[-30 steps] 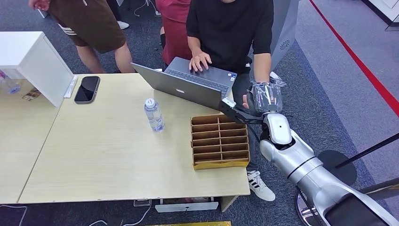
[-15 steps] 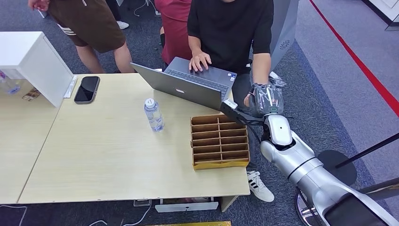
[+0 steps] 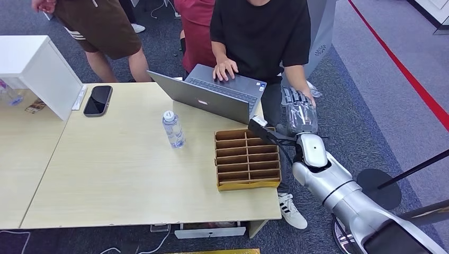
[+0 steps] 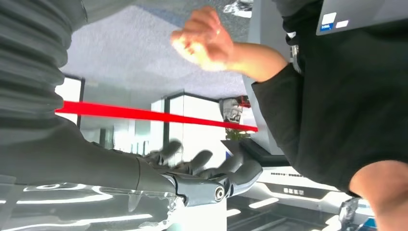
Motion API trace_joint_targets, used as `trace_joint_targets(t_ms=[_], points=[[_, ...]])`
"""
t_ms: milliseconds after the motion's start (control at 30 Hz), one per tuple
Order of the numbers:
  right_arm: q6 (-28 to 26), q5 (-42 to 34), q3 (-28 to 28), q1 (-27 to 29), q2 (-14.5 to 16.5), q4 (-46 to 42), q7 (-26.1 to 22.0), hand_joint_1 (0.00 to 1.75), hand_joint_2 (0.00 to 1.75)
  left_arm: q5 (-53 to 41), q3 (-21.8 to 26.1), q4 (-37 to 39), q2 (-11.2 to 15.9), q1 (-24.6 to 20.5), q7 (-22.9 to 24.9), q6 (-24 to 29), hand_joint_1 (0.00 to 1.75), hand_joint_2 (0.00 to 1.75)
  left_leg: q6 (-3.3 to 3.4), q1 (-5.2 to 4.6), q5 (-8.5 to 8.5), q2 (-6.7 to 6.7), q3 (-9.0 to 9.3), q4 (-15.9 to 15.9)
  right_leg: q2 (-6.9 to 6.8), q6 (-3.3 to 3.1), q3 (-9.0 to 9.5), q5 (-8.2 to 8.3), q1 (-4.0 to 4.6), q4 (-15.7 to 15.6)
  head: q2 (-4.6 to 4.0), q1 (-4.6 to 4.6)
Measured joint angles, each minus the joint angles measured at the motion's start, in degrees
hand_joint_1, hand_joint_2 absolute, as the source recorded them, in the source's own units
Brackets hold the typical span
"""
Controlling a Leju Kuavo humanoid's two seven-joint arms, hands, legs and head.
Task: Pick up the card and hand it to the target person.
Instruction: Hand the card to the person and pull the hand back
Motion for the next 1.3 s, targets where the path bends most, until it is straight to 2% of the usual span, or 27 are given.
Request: trace_joint_targets(t_ms=[67, 133, 200, 300, 367, 467, 600, 667, 967, 1067, 1133, 1200, 1300], points=[[-2.4, -0.3, -5.0, 2.2, 1.3, -3.0, -2.8, 0.0, 1.75, 0.2, 0.2, 0.0, -0.2, 0.1, -0.2, 0.1, 0.0, 0.0, 0.0, 0.0, 0.0, 0.01, -0.02, 0.0, 0.01, 0.0, -0.02, 0.0, 0.0, 0.0, 0.0, 0.0], [-2.4, 1.1, -13.7, 5.3, 4.6, -6.9, -7.8, 0.0, 1.75, 0.4, 0.4, 0.0, -0.3, 0.2, -0.4, 0.2, 0.0, 0.0, 0.0, -0.01, -0.01, 0.02, -0.04, 0.0, 0.02, 0.0, -0.05, -0.01, -0.01, 0.0, 0.0, 0.0], [-2.4, 2.1, -23.5, 8.5, 9.2, -11.0, -14.7, 0.0, 1.75, 0.5, 0.5, 0.0, -0.3, 0.3, -0.7, 0.2, 0.0, 0.0, -0.01, -0.01, -0.01, 0.07, -0.03, 0.0, 0.06, -0.03, -0.06, 0.0, -0.01, 0.0, 0.0, 0.0], [-2.4, -1.2, -34.3, 11.6, 16.1, -15.1, -26.4, 0.0, 1.75, 0.7, 0.7, 0.0, -0.4, 0.3, -1.1, 0.2, 0.0, 0.0, -0.02, -0.02, -0.02, 0.17, -0.05, 0.0, 0.16, -0.06, -0.14, 0.0, -0.01, 0.1, 0.0, 0.0], [-2.4, -6.2, -35.9, 12.5, 17.8, -16.1, -30.4, 0.0, 1.75, 0.9, 0.9, 0.0, -0.4, 0.4, -1.3, 0.3, 0.0, 0.0, -0.04, -0.02, -0.02, 0.2, -0.08, 0.0, 0.2, -0.06, -0.19, 0.0, -0.02, 0.2, 0.0, 0.0], [-2.4, -17.6, -30.9, 13.1, 15.8, -16.5, -31.1, 0.0, 1.75, 1.4, 1.4, 0.0, -0.3, 0.5, -1.7, 0.5, 0.0, 0.0, -0.02, 0.01, -0.01, 0.01, -0.11, 0.0, 0.04, -0.03, -0.14, -0.02, 0.02, 0.1, 0.0, 0.0], [-2.4, -37.0, -20.9, 13.2, 11.4, -15.6, -31.9, 0.0, 1.75, 2.1, 2.3, 0.1, 0.0, 0.7, -2.5, 0.5, 0.0, 0.0, 0.03, 0.03, 0.01, -0.07, -0.05, 0.0, -0.07, 0.01, -0.01, 0.0, 0.04, 0.0, 0.0, 0.0], [-2.4, -41.6, -18.4, 13.6, 10.9, -14.6, -33.3, 0.0, 1.75, 2.4, 2.6, 0.1, 0.1, 0.9, -2.7, 0.4, 0.0, 0.0, 0.03, 0.03, 0.0, 0.0, -0.04, 0.0, 0.0, 0.02, -0.01, 0.01, 0.03, 0.0, 0.0, 0.0], [-2.4, -43.4, -17.7, 14.0, 11.1, -13.5, -34.8, 0.0, 1.75, 2.5, 2.7, 0.1, 0.1, 0.9, -2.9, 0.5, 0.0, 0.0, -0.01, 0.01, -0.02, 0.07, -0.01, 0.0, 0.06, -0.02, -0.02, 0.0, 0.01, 0.0, 0.0, 0.0], [-1.8, -50.0, -14.2, 15.0, 10.4, -13.0, -35.0, 0.0, 1.75, 2.9, 3.1, 0.1, 0.1, 1.1, -3.0, 0.5, 0.0, 0.0, 0.01, 0.02, 0.0, 0.09, 0.02, 0.0, 0.08, -0.01, 0.01, 0.02, 0.02, 0.0, 0.0, 0.0], [-1.7, -55.3, -10.3, 16.5, 10.4, -11.5, -37.0, 0.0, 1.75, 3.2, 3.4, 0.1, 0.1, 1.4, -3.3, 0.5, 0.0, 0.0, 0.01, 0.04, -0.01, 0.07, 0.03, 0.0, 0.06, 0.01, 0.04, 0.01, 0.04, 0.0, 0.0, 0.0], [-2.3, -57.0, -8.6, 17.7, 11.4, -10.0, -39.1, 0.0, 1.75, 3.3, 3.5, 0.1, 0.2, 1.6, -3.4, 0.4, 0.0, 0.0, 0.01, 0.05, 0.0, 0.11, 0.11, -0.1, 0.09, 0.0, 0.12, 0.04, 0.06, -0.1, 0.0, 0.0], [-2.4, -57.9, -9.1, 18.5, 12.5, -8.8, -41.3, 0.0, 1.75, 3.3, 3.4, 0.1, 0.2, 1.7, -3.3, 0.5, 0.0, 0.0, 0.0, 0.06, -0.01, 0.17, 0.16, -0.1, 0.15, -0.02, 0.15, 0.04, 0.06, -0.1, 0.0, 0.0]])
